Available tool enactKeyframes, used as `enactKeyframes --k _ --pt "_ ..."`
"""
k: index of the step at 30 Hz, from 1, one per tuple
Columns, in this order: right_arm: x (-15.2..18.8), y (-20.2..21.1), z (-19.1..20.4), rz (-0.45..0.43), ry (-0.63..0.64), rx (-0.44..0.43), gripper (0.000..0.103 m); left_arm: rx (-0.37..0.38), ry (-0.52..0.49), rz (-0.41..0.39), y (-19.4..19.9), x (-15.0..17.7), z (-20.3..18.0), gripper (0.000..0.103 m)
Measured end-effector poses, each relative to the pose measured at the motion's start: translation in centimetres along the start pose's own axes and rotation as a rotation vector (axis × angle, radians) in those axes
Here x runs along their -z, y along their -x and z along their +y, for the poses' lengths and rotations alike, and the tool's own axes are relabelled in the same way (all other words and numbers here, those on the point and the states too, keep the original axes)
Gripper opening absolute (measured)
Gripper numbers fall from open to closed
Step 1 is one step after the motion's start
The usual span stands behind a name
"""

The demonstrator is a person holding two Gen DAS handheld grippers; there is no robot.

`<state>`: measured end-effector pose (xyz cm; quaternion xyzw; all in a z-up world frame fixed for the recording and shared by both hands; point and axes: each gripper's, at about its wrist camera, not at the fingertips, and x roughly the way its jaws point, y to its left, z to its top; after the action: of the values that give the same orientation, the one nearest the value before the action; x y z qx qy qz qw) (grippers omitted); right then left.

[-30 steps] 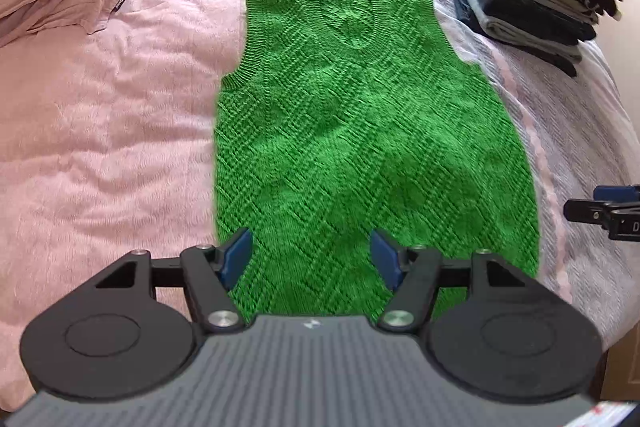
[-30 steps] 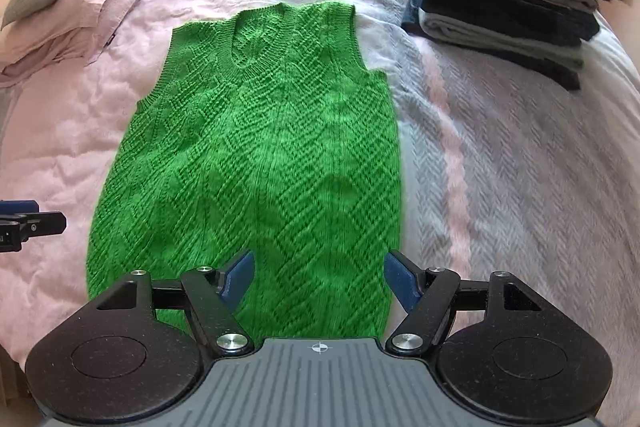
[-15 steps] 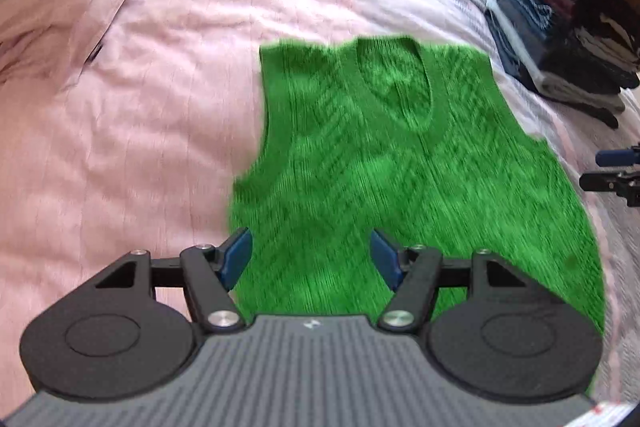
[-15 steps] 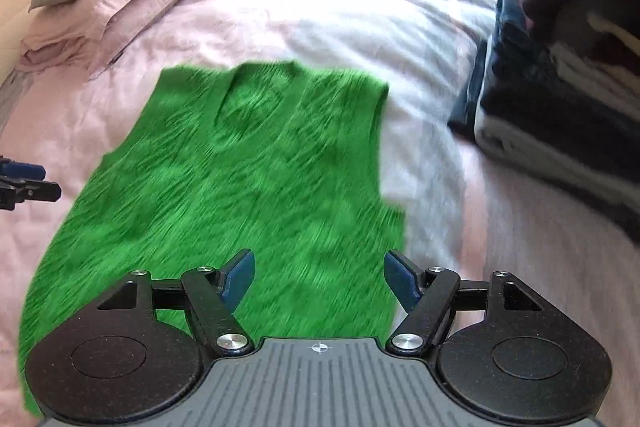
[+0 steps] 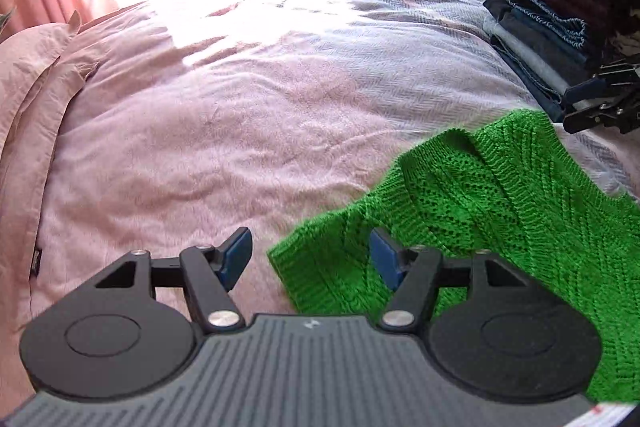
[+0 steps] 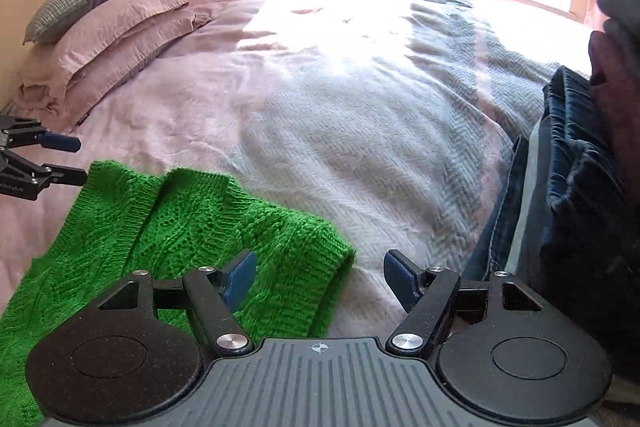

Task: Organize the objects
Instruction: 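Grasp the vest hem with the right gripper and fold it toward the collar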

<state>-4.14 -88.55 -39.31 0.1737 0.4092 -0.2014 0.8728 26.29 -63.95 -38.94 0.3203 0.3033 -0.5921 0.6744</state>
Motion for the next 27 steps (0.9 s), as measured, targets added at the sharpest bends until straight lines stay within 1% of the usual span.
enactKeyframes --k 2,4,5,6,7,8,9,10,13,16,17,18,20,21,22,23,24,25,27 --pt "-0.4 -1.6 -0.7 0.014 -0.034 -0.001 0.069 0.003 0.013 0.023 -2.0 -0.4 0.7 0.061" --pt "-0.4 -2.8 -1.3 0.020 -0.075 -0.023 0.068 0.001 0.050 0.064 -3.9 -0.3 1.2 0.059" --pt "-0.3 -3.2 -1.6 0.019 -0.092 -0.040 0.059 0.000 0.067 0.082 -4.6 0.0 1.3 0.056" --pt "-0.1 -3.4 -1.7 0.013 -0.101 -0.056 0.048 0.004 0.081 0.096 -5.2 0.2 1.4 0.045" --pt "0.0 -3.6 -1.8 0.020 -0.112 -0.080 0.032 0.018 0.092 0.094 -5.4 0.4 1.4 0.037" --pt "0.0 -3.6 -1.8 0.026 -0.122 -0.079 0.014 0.024 0.096 0.084 -5.2 0.6 1.3 0.027" --pt "0.0 -3.4 -1.7 0.014 -0.118 -0.085 0.003 0.022 0.100 0.071 -4.9 0.7 1.2 0.015" --pt "0.2 -2.8 -1.5 -0.014 -0.109 -0.085 0.004 0.029 0.109 0.057 -4.4 0.8 1.2 0.009" --pt "0.8 0.7 -0.6 -0.106 -0.085 -0.080 0.004 0.036 0.144 -0.026 -1.5 1.0 1.4 0.008" --pt "2.3 6.6 1.4 -0.221 -0.035 -0.089 0.004 0.068 0.221 -0.138 4.6 2.1 0.9 0.008" --pt "3.2 8.8 2.1 -0.253 -0.022 -0.095 0.003 0.076 0.228 -0.170 7.0 2.8 0.4 0.008" --pt "4.3 11.3 2.9 -0.282 -0.011 -0.107 0.003 0.087 0.239 -0.203 9.7 3.9 -0.2 0.008" --pt "6.9 15.9 4.9 -0.314 0.014 -0.119 0.003 0.124 0.280 -0.238 15.1 6.7 -1.6 0.008" --pt "8.4 18.0 5.9 -0.313 0.029 -0.123 0.003 0.136 0.301 -0.242 17.4 8.3 -2.5 0.008" --pt "10.2 20.1 7.1 -0.297 0.044 -0.125 0.003 0.135 0.314 -0.229 19.8 10.3 -3.7 0.008" --pt "12.3 22.0 8.5 -0.266 0.041 -0.137 0.003 0.129 0.328 -0.204 21.6 12.2 -5.0 0.008" --pt "14.2 23.2 9.5 -0.224 0.033 -0.155 0.003 0.131 0.367 -0.168 22.9 14.3 -6.3 0.008" --pt "16.3 24.1 10.9 -0.162 0.039 -0.160 0.004 0.135 0.414 -0.123 23.7 16.2 -7.3 0.009" --pt "20.8 24.4 13.3 -0.005 0.023 -0.126 0.005 0.115 0.497 0.017 24.4 21.1 -10.1 0.016"
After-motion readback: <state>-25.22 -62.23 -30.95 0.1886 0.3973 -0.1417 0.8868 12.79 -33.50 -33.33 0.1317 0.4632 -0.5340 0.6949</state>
